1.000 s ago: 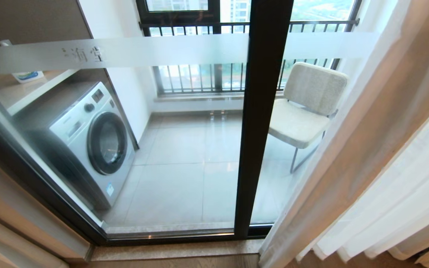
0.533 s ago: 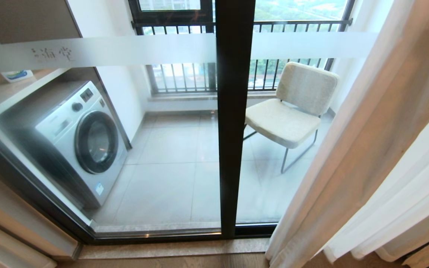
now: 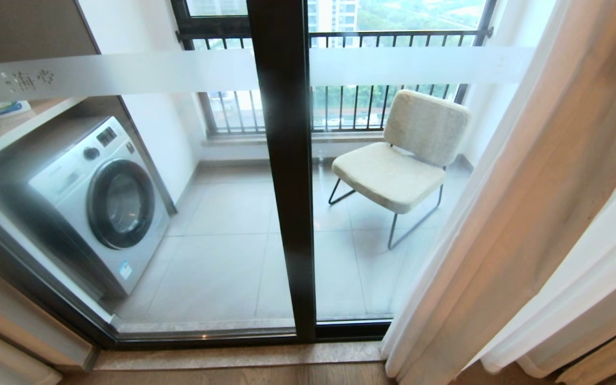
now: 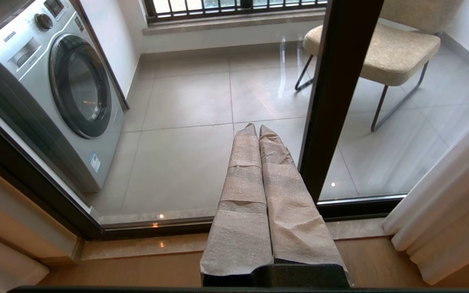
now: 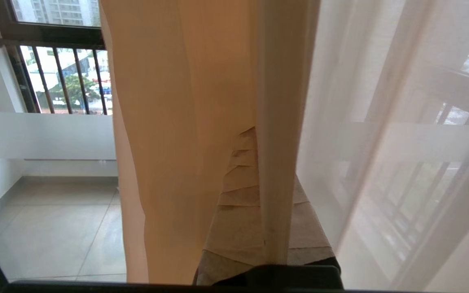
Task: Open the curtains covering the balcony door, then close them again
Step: Pull the inner curtains open on both sides
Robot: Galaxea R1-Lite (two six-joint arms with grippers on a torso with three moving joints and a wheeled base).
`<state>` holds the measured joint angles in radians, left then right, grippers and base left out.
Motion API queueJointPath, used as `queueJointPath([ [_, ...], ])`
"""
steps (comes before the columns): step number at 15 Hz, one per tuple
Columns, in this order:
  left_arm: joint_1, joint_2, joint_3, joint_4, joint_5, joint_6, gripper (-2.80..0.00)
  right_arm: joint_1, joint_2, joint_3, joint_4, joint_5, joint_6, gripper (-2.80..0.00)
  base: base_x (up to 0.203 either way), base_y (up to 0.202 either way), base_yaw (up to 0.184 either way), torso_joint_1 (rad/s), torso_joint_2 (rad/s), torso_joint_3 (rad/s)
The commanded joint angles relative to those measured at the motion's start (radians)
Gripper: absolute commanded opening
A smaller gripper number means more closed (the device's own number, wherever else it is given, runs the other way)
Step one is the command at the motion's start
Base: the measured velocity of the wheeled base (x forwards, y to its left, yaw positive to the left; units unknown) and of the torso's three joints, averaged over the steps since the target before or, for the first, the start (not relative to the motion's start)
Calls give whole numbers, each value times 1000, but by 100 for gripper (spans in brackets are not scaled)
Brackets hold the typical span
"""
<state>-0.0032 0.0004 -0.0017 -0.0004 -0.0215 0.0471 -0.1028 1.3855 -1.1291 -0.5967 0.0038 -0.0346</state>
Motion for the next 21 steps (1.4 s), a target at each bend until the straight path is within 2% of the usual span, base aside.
queueJointPath([
  [1,0,0,0,0,0,-1,-280,-9,3,0,-2,1,-1,-280,0,-187,0,-1,2,2],
  [21,0,0,0,0,2,-13,-280,-96,42,-9,-12,2,1,-280,0,-190,0,1,2,2],
])
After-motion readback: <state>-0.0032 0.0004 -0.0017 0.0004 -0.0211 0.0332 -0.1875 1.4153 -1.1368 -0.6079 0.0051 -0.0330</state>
